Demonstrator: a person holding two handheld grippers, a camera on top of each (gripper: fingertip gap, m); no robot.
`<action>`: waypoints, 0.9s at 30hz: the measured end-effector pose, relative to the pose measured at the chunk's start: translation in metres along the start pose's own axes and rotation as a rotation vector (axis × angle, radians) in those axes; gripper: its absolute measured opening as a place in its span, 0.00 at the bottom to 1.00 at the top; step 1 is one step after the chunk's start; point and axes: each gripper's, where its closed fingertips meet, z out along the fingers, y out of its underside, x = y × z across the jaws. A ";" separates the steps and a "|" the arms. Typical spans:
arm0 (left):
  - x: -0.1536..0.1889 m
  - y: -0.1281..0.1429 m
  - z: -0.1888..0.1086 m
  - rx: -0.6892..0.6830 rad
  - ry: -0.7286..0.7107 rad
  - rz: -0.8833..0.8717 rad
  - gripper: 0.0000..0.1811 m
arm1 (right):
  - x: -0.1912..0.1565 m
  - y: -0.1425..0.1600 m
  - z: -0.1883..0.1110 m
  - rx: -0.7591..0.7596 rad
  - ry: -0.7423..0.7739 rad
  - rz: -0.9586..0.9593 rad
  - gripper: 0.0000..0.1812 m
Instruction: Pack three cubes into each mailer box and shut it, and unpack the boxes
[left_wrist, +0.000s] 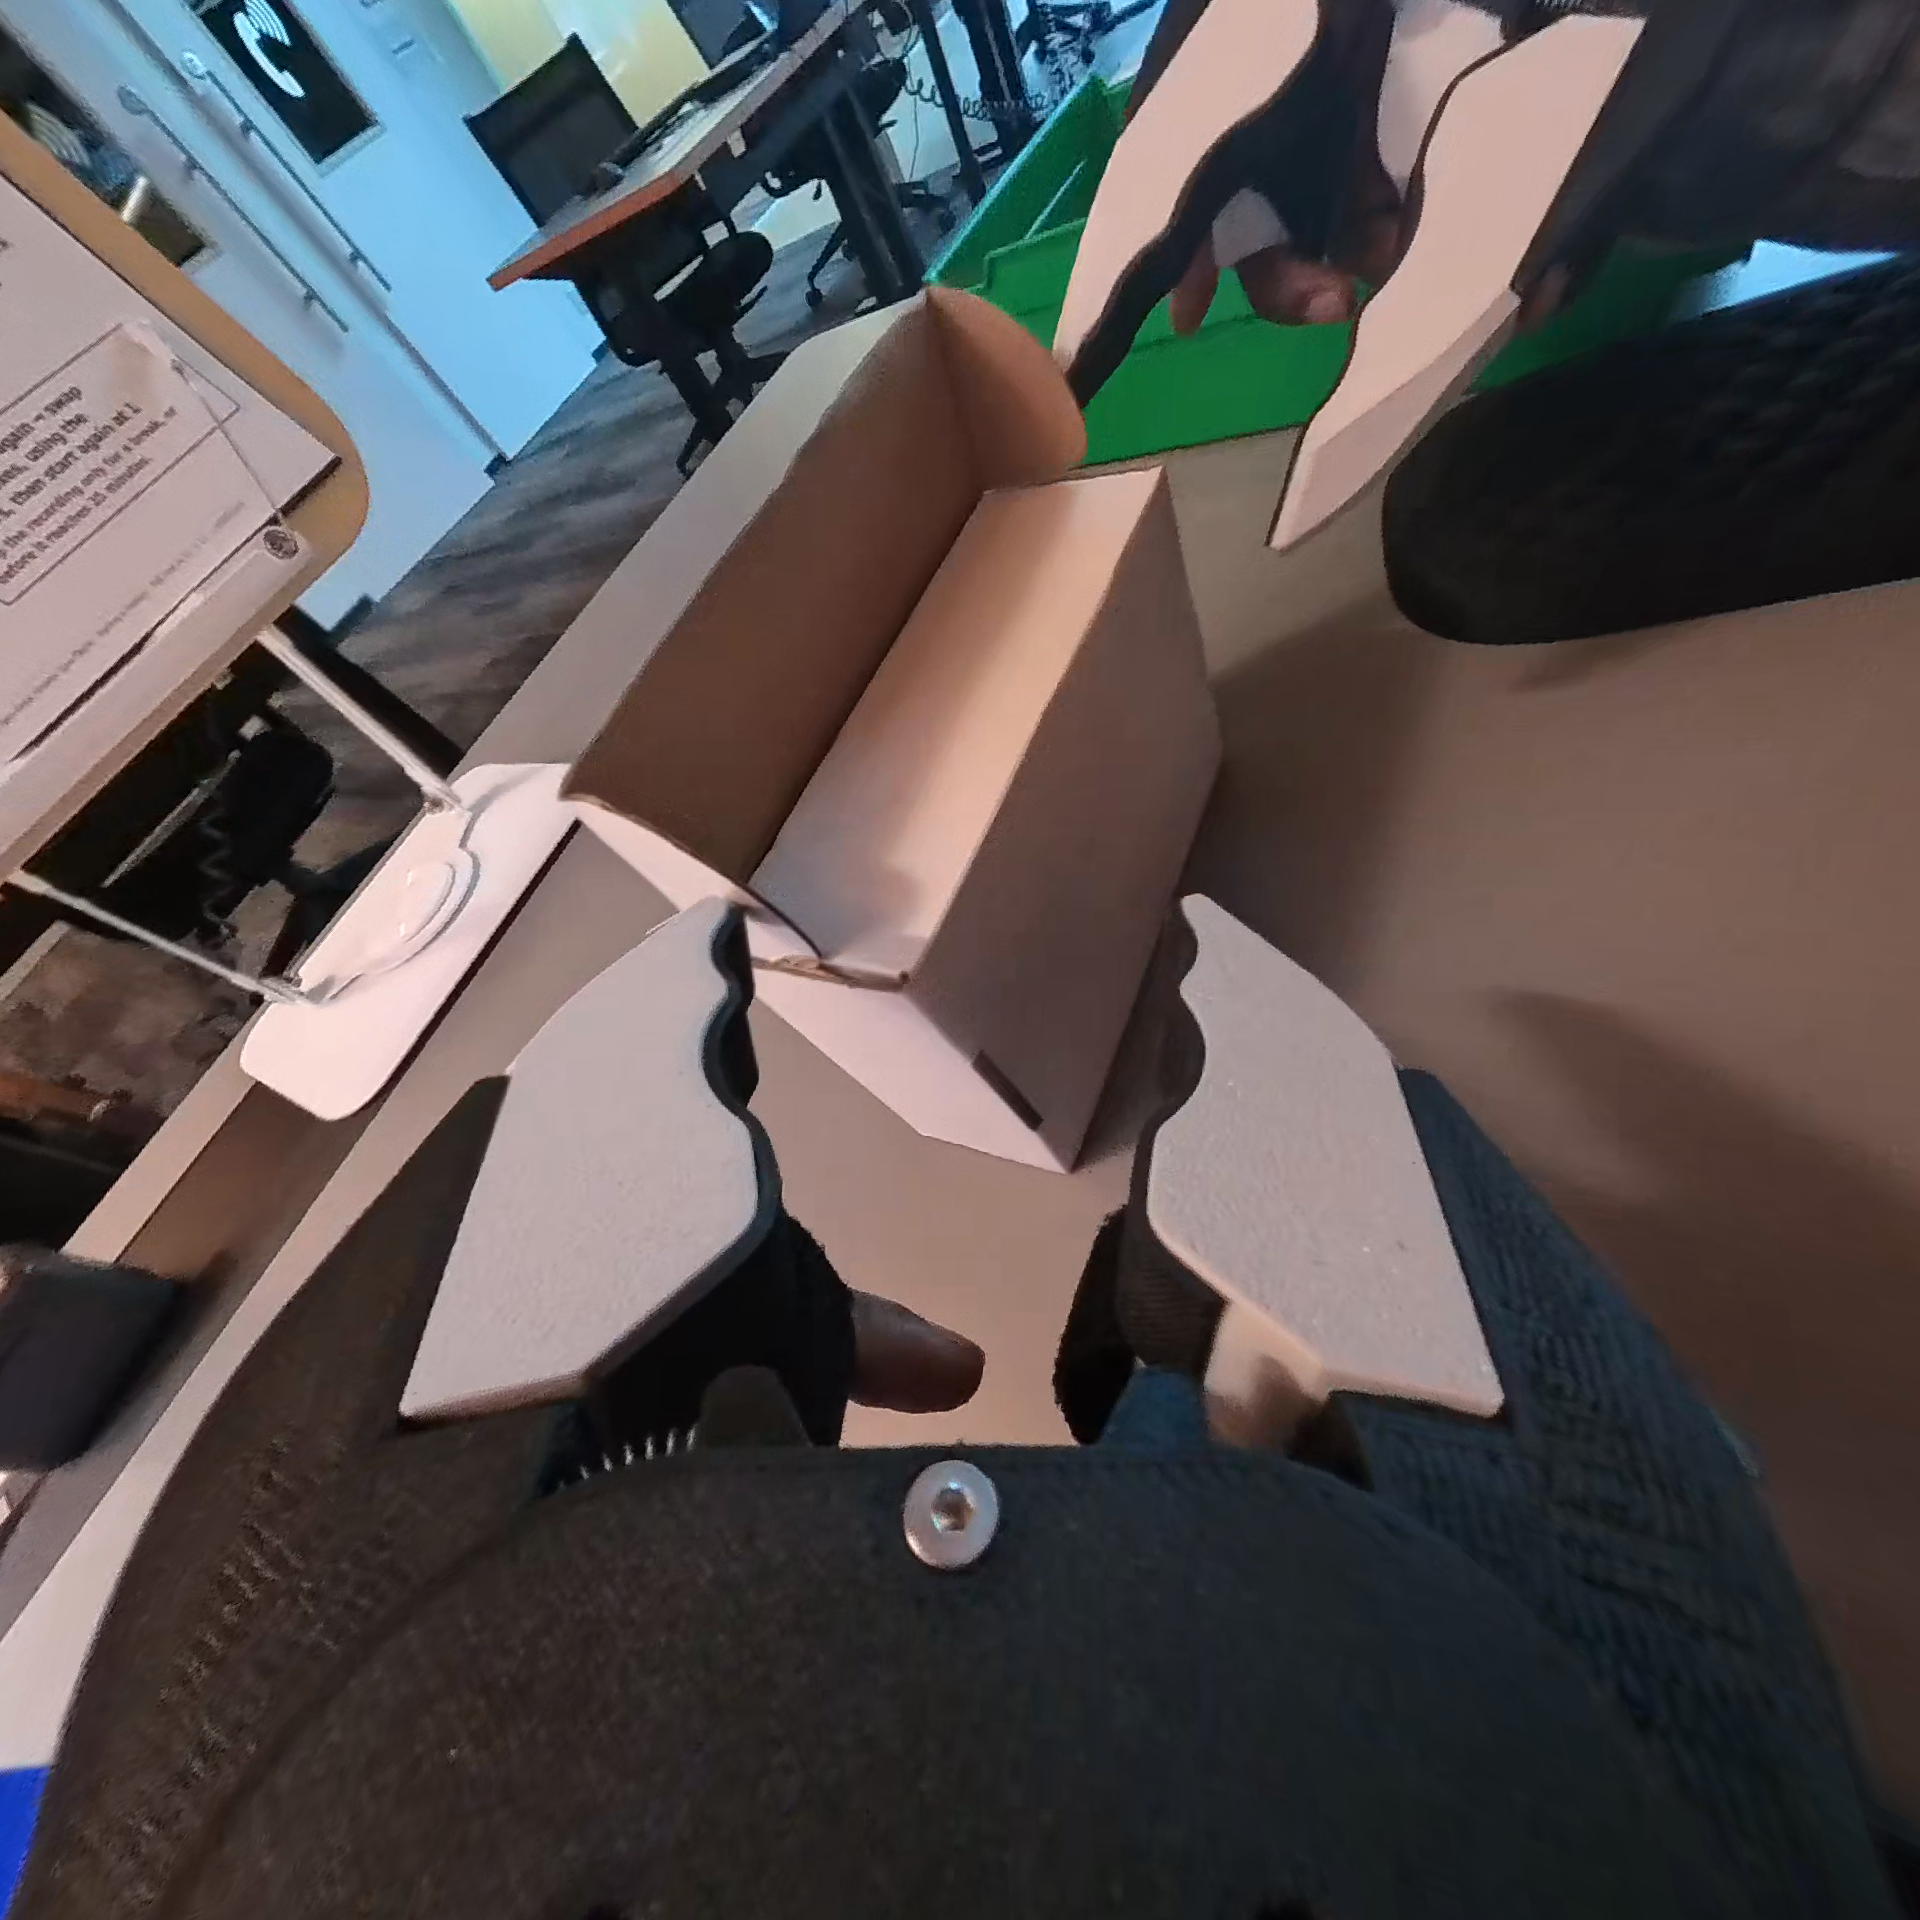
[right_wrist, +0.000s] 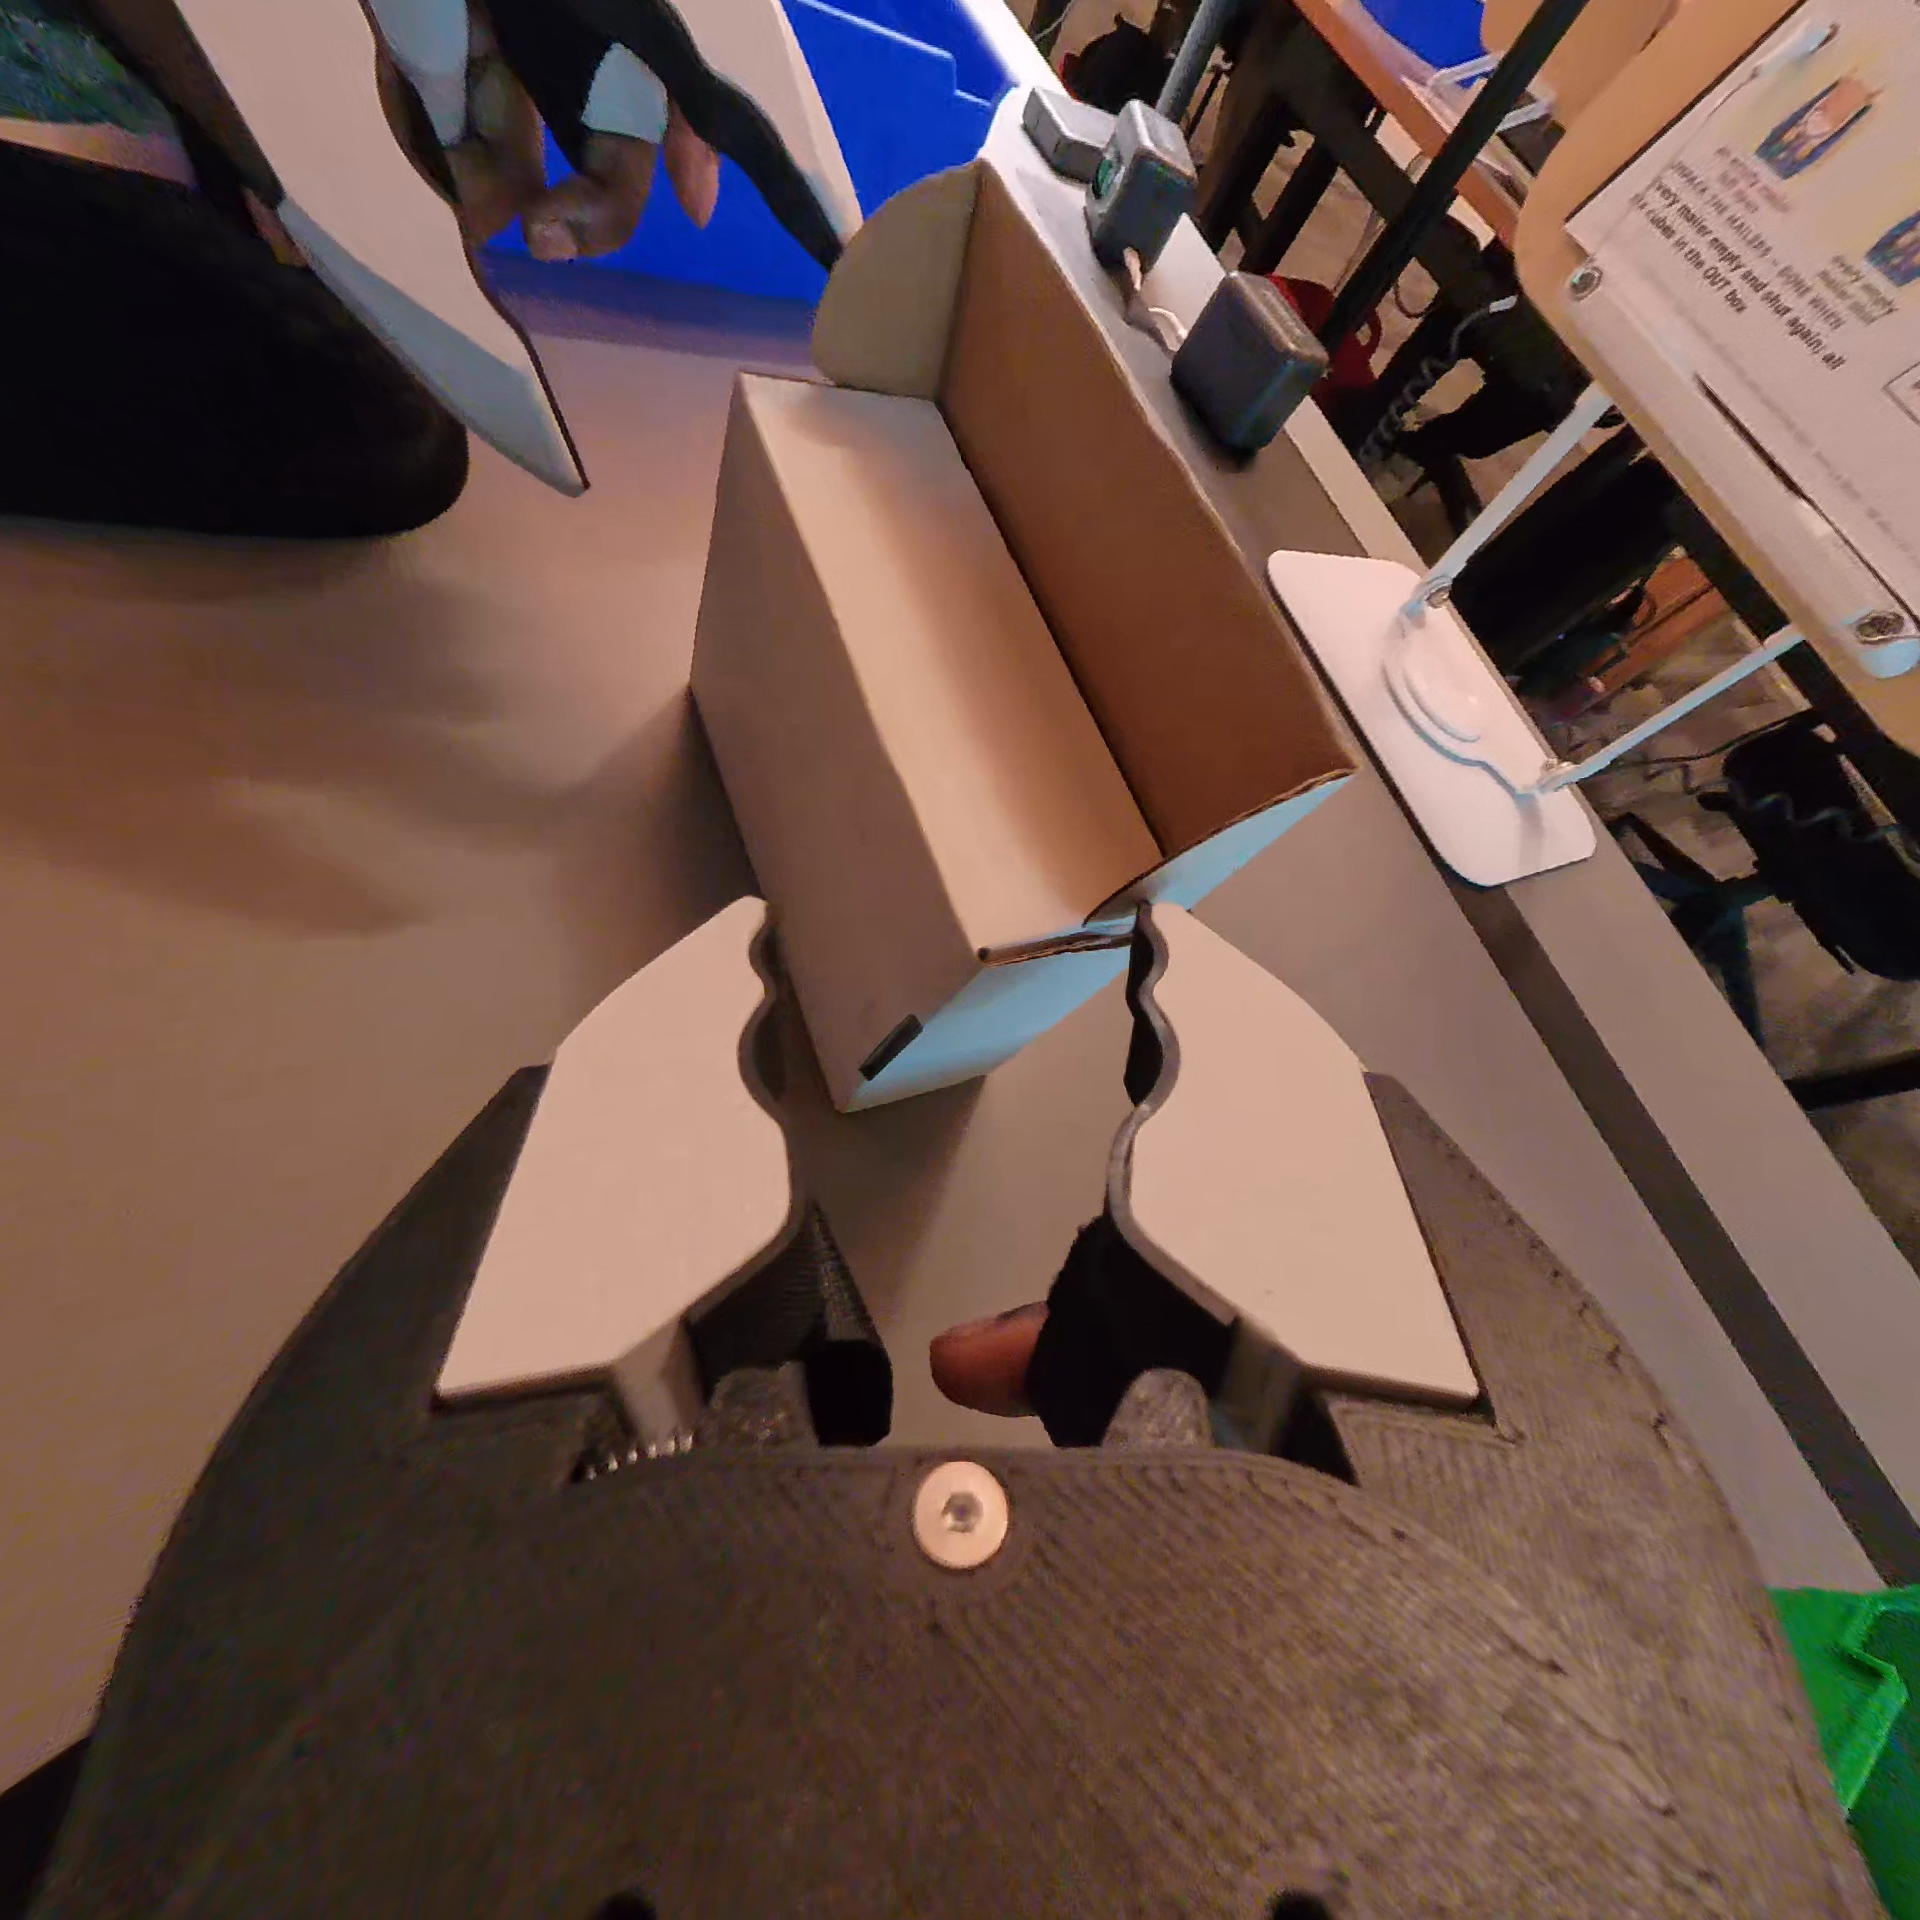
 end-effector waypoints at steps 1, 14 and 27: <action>0.000 0.000 0.001 -0.010 -0.004 0.007 0.42 | -0.001 0.000 0.000 -0.002 -0.004 0.009 0.35; 0.001 -0.007 0.003 -0.023 -0.011 0.011 0.38 | 0.003 0.007 -0.001 -0.049 0.016 -0.037 0.31; 0.002 0.013 0.004 -0.104 -0.030 0.116 0.38 | 0.000 0.015 -0.003 -0.106 -0.005 -0.100 0.30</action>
